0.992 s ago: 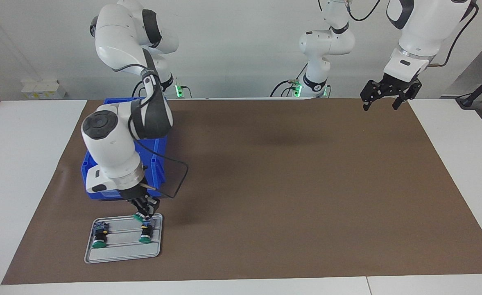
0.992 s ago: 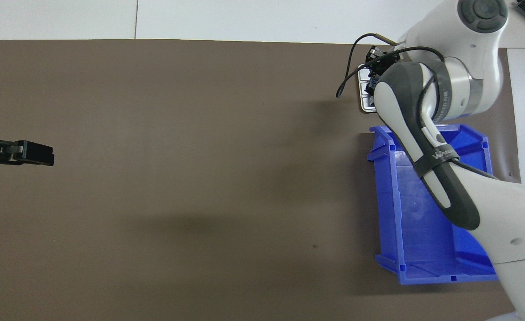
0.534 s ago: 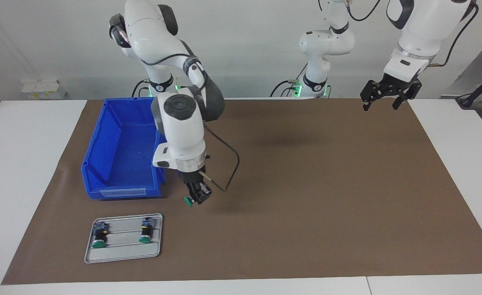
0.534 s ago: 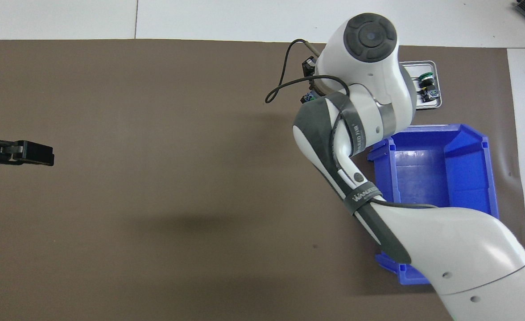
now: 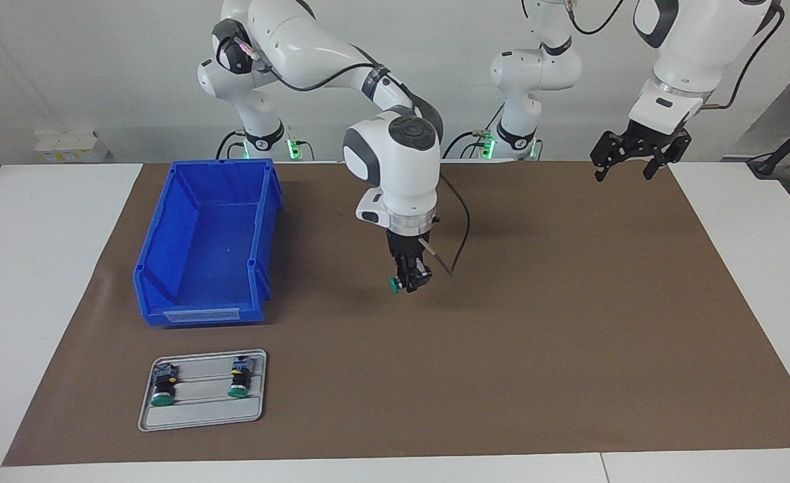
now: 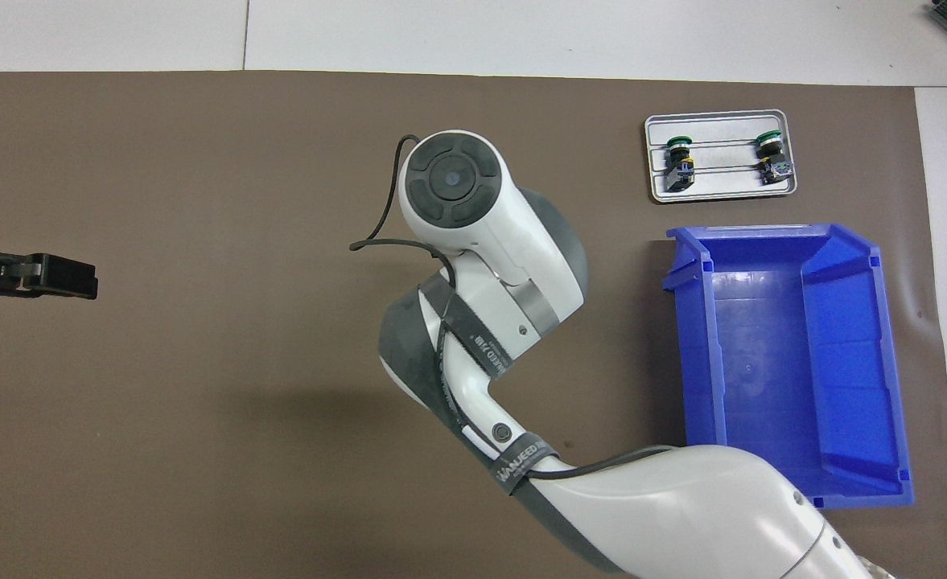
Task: Place and press button with both arms
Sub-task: 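Lower the button onto the table with the right gripper and release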
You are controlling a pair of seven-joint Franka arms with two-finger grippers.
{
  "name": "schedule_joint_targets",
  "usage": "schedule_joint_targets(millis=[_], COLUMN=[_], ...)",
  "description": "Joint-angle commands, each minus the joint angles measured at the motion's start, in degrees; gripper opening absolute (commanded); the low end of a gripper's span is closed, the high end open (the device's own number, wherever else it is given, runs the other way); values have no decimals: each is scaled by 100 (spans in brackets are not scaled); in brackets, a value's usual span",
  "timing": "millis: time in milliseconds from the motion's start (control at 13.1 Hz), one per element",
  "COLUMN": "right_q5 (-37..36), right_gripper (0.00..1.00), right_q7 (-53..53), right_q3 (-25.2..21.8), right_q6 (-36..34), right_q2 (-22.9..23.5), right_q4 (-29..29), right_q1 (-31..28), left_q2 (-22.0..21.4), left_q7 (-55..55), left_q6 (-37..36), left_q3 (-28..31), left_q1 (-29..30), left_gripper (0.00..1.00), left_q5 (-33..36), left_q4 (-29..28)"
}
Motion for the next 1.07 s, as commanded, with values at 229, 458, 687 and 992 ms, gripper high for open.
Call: schedule_joint_targets(millis=[229, 458, 687, 992], right_q5=[-185, -150, -28, 167], right_gripper=[0, 0, 0, 0], right_q7=[1555, 1987, 2199, 2208], right_q3=[9, 53, 80, 97], right_q6=[160, 652, 899, 1392], right_q2=[62, 53, -87, -280], right_q4=[-502, -1012, -1487, -2059], right_q1=[500, 622, 649, 728], left_q2=[-158, -158, -158, -167], left_q7=[69, 445, 1200, 2423], left_q6=[79, 158, 149, 202], left_q3=[-99, -99, -99, -99], left_q1=[-46, -46, -55, -55], left_gripper=[100, 100, 100, 100], left_q5=[48, 30, -109, -225], left_q4=[-169, -169, -195, -230])
